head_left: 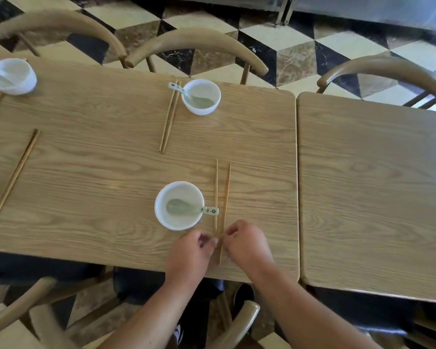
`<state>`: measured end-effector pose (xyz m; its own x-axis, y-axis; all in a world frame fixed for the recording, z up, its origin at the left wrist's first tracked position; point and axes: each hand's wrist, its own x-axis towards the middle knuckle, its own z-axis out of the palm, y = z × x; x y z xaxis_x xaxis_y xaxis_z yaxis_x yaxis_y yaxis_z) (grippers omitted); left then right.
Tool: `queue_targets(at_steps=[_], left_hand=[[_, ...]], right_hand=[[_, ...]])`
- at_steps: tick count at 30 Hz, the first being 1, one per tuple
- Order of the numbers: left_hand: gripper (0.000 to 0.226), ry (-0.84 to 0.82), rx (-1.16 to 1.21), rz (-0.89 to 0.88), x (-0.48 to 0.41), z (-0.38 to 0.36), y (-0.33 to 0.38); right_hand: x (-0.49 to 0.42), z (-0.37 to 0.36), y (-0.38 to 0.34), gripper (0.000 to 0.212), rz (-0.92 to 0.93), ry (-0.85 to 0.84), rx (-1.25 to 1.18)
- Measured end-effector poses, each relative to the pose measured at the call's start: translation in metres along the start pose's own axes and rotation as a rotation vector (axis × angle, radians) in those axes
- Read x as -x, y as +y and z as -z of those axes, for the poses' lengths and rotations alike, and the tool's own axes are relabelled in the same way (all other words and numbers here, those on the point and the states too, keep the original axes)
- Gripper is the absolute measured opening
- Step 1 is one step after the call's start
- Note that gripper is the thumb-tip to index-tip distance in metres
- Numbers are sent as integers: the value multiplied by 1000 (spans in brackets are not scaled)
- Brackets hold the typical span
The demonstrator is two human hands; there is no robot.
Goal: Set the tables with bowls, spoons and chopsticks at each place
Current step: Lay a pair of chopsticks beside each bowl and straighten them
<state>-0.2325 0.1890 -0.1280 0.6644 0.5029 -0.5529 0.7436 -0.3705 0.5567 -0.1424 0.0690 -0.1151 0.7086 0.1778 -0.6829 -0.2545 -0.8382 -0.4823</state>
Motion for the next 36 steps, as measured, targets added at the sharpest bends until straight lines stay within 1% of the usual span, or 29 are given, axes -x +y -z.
queue_targets(at_steps=[4, 8, 11, 14, 17, 19, 23, 30, 36], left_hand=[[11, -36, 1, 5, -4, 1, -1], [4, -96, 76, 30, -9, 3, -8], [5, -115, 153, 15, -9, 5, -11], [6, -132, 240, 36, -10, 8, -12], [9, -136, 192, 25, -13, 7, -12], [11, -137, 176, 30, -14, 7, -12], [14, -142, 216, 46, -15, 7, -13], [12, -164, 260, 51, -17, 9, -16], [13, -148, 239, 60, -16, 9, -14]], right_hand=[[5, -13, 5, 1, -22, -17, -23], [-12, -16, -1, 6, -28, 23, -53], [-21, -16, -6, 15, -33, 27, -100], [-18, -17, -6, 13, -51, -3, -122], [-11, -24, -1, 7, -66, -36, -134], [-8, -27, 1, 7, -70, -42, -144], [-9, -25, 0, 9, -106, -84, -201], [-10, -20, -1, 11, -114, -134, -186], [-11, -21, 2, 12, -107, -131, -183]])
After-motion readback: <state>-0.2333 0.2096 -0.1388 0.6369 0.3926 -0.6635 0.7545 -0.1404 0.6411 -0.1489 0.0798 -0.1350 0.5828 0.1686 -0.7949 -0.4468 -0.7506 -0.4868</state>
